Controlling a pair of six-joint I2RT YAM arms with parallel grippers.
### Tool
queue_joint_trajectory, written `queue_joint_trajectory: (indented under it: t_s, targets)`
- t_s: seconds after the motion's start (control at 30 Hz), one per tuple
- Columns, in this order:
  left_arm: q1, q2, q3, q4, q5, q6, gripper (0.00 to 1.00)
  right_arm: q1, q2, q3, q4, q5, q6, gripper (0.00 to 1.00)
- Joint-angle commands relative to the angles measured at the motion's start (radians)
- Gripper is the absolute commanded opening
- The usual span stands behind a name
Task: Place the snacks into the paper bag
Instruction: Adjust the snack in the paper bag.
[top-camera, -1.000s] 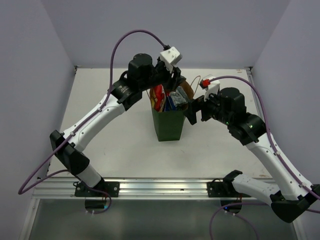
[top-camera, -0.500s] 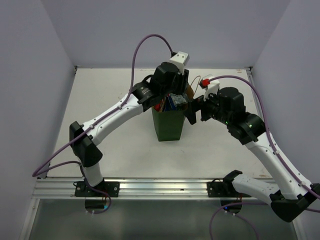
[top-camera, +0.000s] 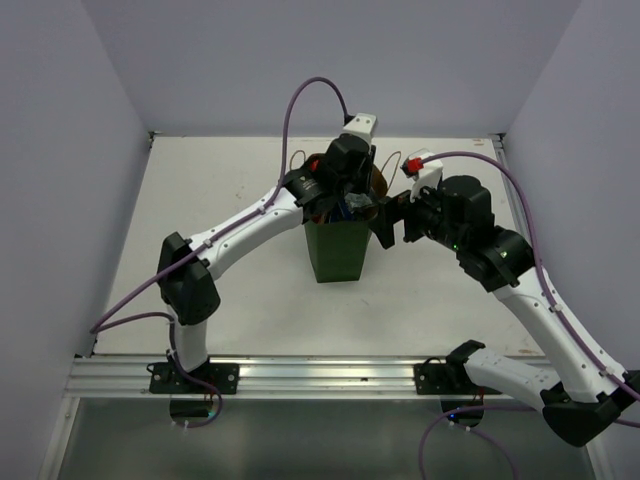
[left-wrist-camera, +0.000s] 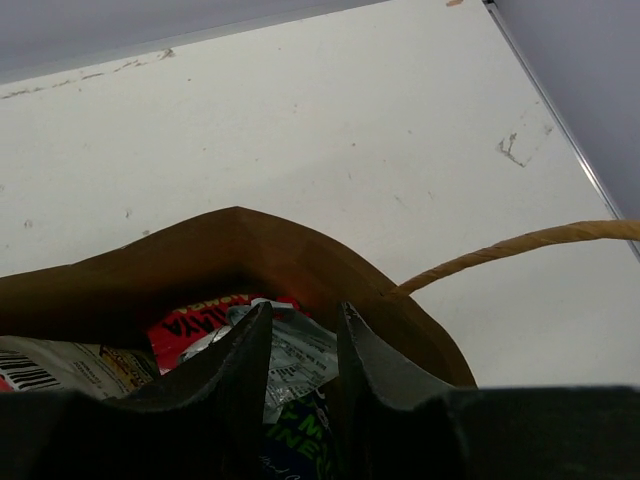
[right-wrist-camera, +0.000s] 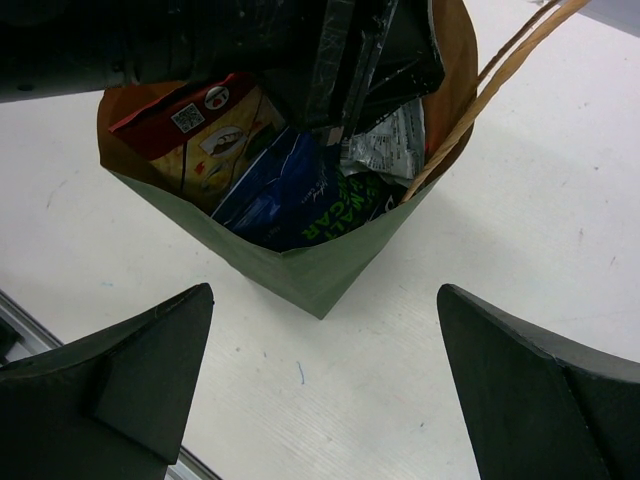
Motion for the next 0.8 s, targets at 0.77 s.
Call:
queue_joint_trajectory:
  t_s: [0.77]
  targets:
    - [0.064,0.014,-0.062,0.011,-0.097,-0.035,0.0,0.0,-0.014,0.004,0.025,-0.003,0.003,0.99]
